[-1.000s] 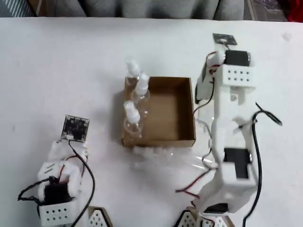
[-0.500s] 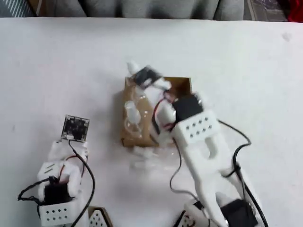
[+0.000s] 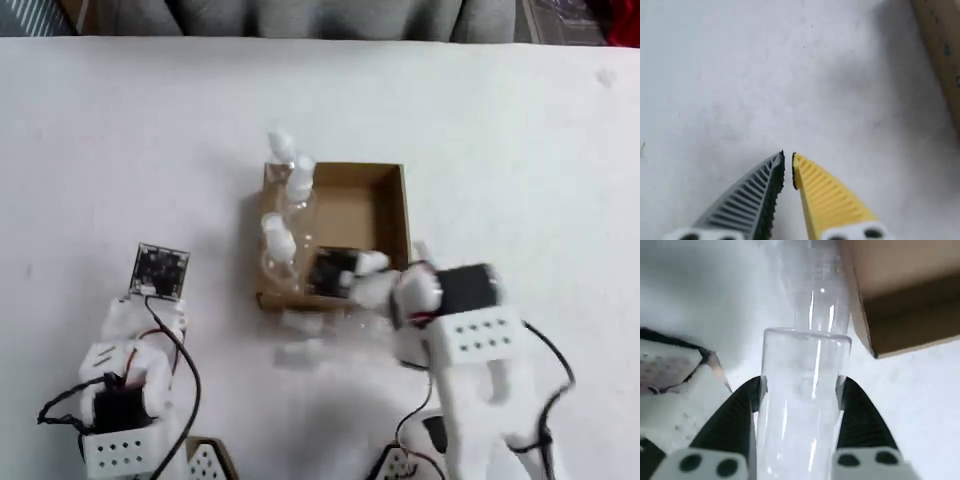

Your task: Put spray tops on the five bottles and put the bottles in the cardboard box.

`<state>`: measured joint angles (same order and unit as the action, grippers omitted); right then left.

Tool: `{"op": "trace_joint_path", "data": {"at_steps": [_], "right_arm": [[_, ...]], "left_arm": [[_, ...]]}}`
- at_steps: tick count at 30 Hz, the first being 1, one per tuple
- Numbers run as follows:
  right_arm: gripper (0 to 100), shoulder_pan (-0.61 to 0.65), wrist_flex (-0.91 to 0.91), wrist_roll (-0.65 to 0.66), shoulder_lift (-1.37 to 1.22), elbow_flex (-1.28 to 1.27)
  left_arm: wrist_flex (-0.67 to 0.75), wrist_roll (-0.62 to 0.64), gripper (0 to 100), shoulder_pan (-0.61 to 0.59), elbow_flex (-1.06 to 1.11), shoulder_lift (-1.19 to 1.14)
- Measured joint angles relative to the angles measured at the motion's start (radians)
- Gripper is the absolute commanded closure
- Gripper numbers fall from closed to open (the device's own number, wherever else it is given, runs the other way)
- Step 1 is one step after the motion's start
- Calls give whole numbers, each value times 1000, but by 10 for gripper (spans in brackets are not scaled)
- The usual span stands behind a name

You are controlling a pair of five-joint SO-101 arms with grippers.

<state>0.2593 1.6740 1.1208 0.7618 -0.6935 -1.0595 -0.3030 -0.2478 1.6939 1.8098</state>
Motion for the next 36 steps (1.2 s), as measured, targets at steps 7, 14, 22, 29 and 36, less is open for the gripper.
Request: {"op": "trace_joint_path", "data": {"at_steps": [7,14,22,29,36], "right_arm": [[981,-466,-49,546,40,-170],[980,-744,-259,862,41,-319],[786,-802,-453,987,41,-499],[772,-806,-486,925,49,-506],[772,-807,-486,629,52,-410]], "left_arm": [[0,0,974,0,0,0],[0,0,974,0,0,0],[0,0,975,0,0,0],[0,0,974,0,0,0],[0,0,975,0,0,0]]}}
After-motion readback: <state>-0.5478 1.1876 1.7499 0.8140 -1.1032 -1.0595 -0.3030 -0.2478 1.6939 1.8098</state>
